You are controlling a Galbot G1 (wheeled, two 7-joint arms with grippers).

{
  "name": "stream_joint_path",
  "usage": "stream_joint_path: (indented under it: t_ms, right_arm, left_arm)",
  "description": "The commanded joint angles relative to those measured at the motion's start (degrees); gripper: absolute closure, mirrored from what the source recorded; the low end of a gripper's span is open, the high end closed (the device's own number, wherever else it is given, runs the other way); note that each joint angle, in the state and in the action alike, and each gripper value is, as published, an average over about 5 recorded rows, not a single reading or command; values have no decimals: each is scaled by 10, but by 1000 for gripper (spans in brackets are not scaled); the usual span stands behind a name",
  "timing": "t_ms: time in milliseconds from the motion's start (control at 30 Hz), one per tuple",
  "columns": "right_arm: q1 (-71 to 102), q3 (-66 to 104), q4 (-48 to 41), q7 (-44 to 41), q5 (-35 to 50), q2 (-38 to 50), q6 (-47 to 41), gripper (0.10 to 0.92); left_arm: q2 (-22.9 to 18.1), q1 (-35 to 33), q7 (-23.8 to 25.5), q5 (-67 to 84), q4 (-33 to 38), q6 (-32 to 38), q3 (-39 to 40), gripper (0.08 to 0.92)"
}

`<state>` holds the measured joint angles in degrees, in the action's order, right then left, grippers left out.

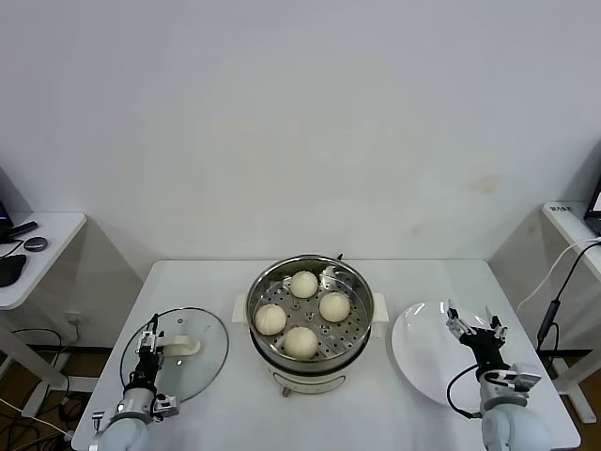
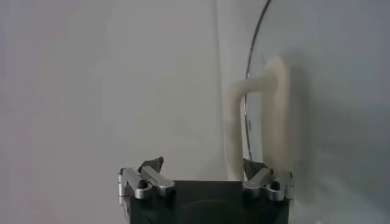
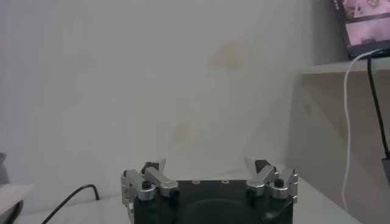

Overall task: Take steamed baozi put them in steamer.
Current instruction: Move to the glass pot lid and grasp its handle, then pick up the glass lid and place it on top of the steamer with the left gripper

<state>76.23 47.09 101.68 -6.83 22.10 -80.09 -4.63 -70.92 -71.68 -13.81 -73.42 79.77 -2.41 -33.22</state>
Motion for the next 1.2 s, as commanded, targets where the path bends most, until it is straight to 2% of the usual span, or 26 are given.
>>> stream_joint_path:
  t_ms: [33,200,333,567,667,767,933,1067,1200]
  right_arm:
    - [-3,0,-3,0,-2,-1,-1,203]
    - [-3,1,-5,0,-5,-5,-2,203]
    - [-1,-1,-4,0,-7,-6,-2,203]
    - [-8,6,-4,0,-11,-14,-8,203]
    - [-6,7,-2,0,-12,-16,-8,203]
    - [-3,8,0,0,-12,-16,-8,203]
    - [0,11,0,0,-12,-19,-7,203]
    - [3,11,-1,-1,-14,-25,-5,203]
    - [8,10,-3,-2,-18,-26,-3,203]
  left_arm:
    - [1,4,35,49,17,-17,3,344]
    - [-5,6,42,57,22,-34,2,500]
    - [-16,-6,67,75,52,-91,1,621]
    - [-27,-47,93,88,184,-208,0,804]
    - [-36,-50,116,65,248,-292,2,825]
    - [-54,-45,162,13,300,-357,1,825]
    - [-94,-35,241,-107,361,-372,-4,825]
    - [-124,-29,282,-178,409,-371,3,825]
    - [-138,-22,304,-202,445,-371,51,825]
